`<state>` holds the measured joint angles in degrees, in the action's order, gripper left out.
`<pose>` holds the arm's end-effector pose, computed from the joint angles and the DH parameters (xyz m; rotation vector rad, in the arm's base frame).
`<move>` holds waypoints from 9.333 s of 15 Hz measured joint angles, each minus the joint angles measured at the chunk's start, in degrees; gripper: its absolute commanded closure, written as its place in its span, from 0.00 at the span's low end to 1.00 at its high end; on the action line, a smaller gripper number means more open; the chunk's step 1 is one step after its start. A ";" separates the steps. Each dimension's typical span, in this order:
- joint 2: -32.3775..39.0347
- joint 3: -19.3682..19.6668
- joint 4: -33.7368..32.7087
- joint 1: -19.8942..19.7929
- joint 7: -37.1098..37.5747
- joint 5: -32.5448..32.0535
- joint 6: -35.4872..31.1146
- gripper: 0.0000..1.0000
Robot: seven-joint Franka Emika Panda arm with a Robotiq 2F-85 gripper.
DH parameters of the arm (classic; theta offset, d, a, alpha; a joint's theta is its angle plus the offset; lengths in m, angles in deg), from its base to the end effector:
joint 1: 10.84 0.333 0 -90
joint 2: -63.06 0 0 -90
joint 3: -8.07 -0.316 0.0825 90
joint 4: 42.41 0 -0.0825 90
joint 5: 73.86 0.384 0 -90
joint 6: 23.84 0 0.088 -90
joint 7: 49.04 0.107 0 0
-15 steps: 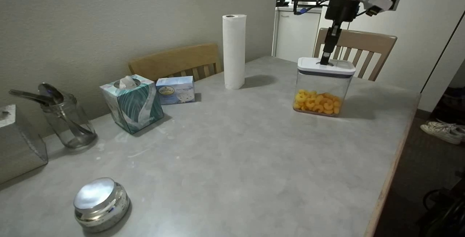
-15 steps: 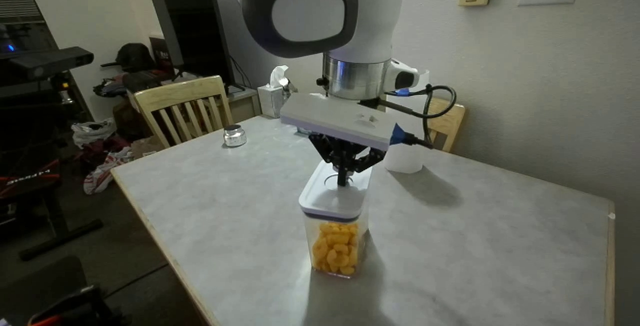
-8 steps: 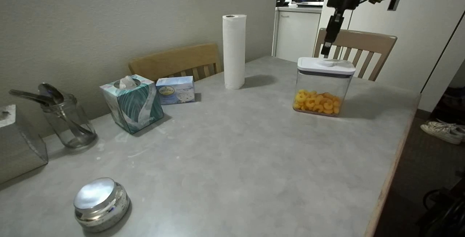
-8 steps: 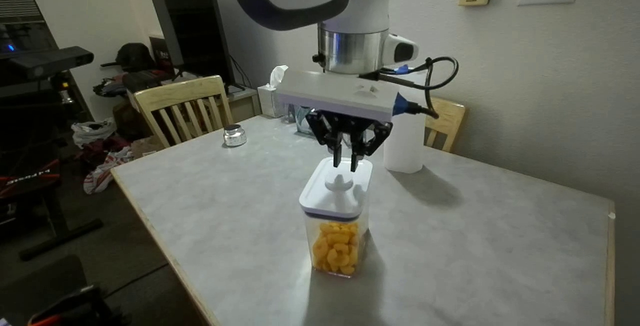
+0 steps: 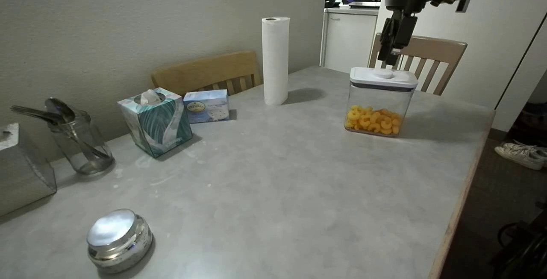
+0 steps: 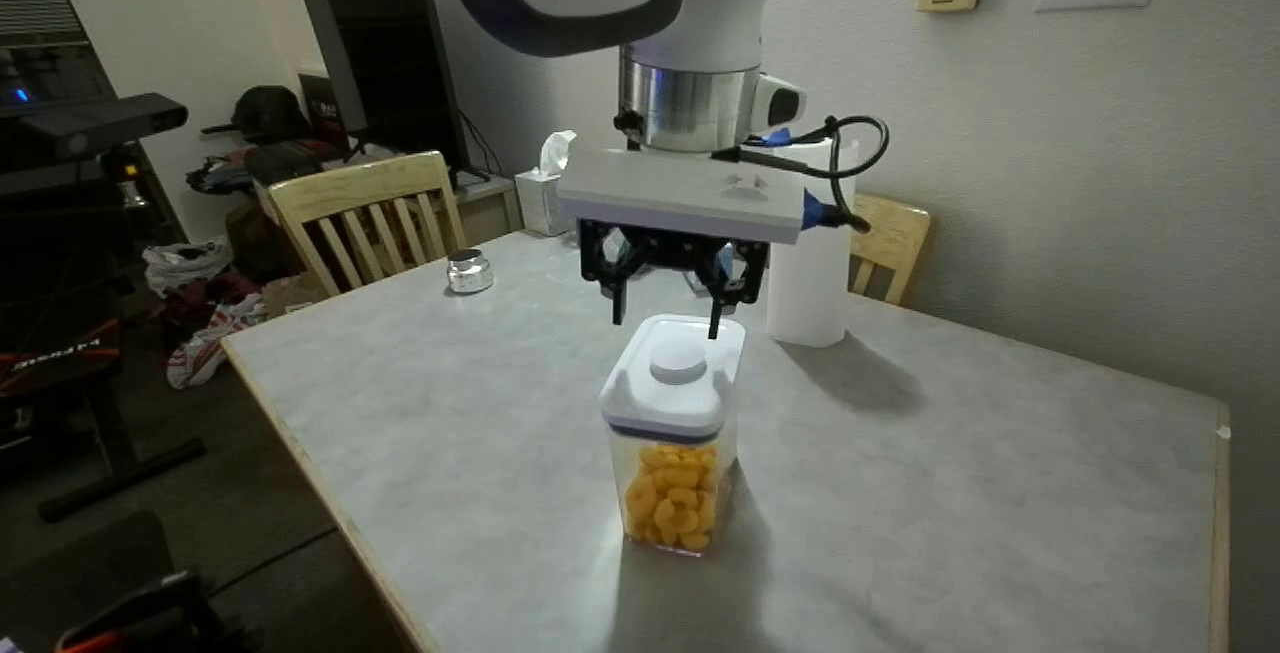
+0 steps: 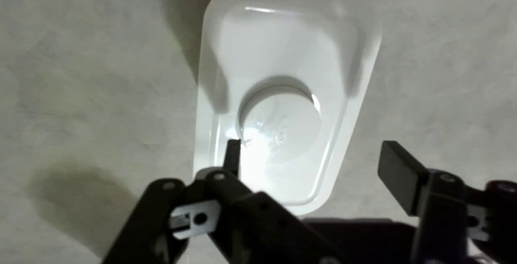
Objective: Press down on the top of the white lid and remove it from the clear food container
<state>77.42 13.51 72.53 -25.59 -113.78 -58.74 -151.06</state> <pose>0.5595 -0.1951 0.3305 -2.8396 -0.9039 -0.1485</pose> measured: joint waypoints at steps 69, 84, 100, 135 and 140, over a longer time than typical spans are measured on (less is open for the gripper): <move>1.15 -2.86 -4.67 1.40 4.06 -1.71 1.93 0.72; 1.77 -4.96 -4.63 5.16 11.28 -0.88 2.97 0.72; 13.31 -8.16 -12.22 5.97 18.77 -0.91 3.58 0.72; 25.51 -13.03 -17.86 6.27 22.23 -1.64 -0.53 0.72; 26.27 -13.52 -17.92 6.26 22.23 -1.64 -1.09 0.41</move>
<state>103.69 -0.01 54.61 -19.34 -91.54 -60.38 -152.14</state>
